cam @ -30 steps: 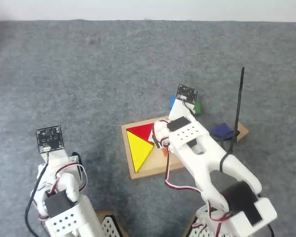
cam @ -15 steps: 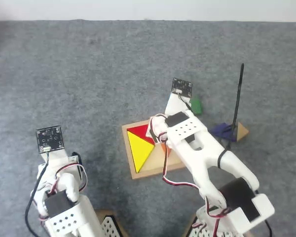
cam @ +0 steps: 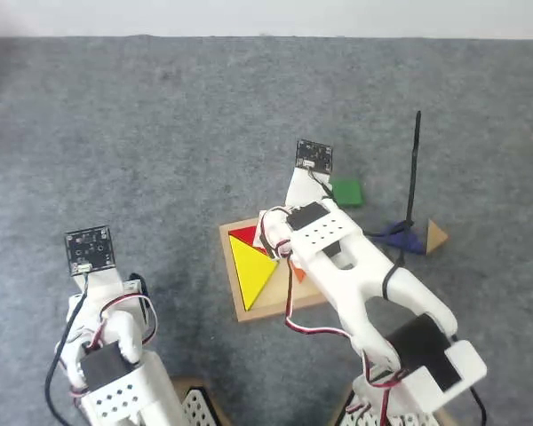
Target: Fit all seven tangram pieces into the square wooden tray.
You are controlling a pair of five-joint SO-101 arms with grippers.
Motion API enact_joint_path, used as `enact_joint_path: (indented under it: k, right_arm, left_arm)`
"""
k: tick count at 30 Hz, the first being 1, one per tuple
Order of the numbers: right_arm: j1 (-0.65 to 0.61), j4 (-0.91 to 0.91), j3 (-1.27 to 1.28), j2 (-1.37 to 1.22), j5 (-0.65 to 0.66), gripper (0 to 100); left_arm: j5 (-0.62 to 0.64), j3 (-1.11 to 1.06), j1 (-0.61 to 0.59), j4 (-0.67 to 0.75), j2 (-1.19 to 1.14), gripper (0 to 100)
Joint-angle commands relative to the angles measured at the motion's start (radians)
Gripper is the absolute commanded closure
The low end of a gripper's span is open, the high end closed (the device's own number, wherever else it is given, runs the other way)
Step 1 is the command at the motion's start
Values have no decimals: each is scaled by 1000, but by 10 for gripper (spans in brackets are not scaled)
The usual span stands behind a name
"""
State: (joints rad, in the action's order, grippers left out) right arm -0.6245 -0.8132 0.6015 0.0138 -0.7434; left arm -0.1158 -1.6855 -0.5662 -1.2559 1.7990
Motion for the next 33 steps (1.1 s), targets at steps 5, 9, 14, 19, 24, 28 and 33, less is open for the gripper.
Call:
enact_joint_path:
  k: [5,9,14,19,24,28,33]
  right_arm:
    - [53,25,-127,-119,11,764]
    - [131,-7,-199,-143,55,764]
    - [156,2,-209,-150,66,764]
    - [153,-25,-210,-124,66,764]
    - [148,-88,-207,-28,66,764]
    - [143,-199,-204,87,68,764]
    - [179,-282,-77,346,176,764]
  left_arm:
    - [8,4,-3,-5,18,833]
    - [8,4,-3,-5,18,833]
    - [8,4,-3,-5,18,833]
    - [8,4,-3,-5,18,833]
    - [8,4,-3,-5,18,833]
    - [8,4,-3,-5,18,833]
    - [8,4,-3,-5,18,833]
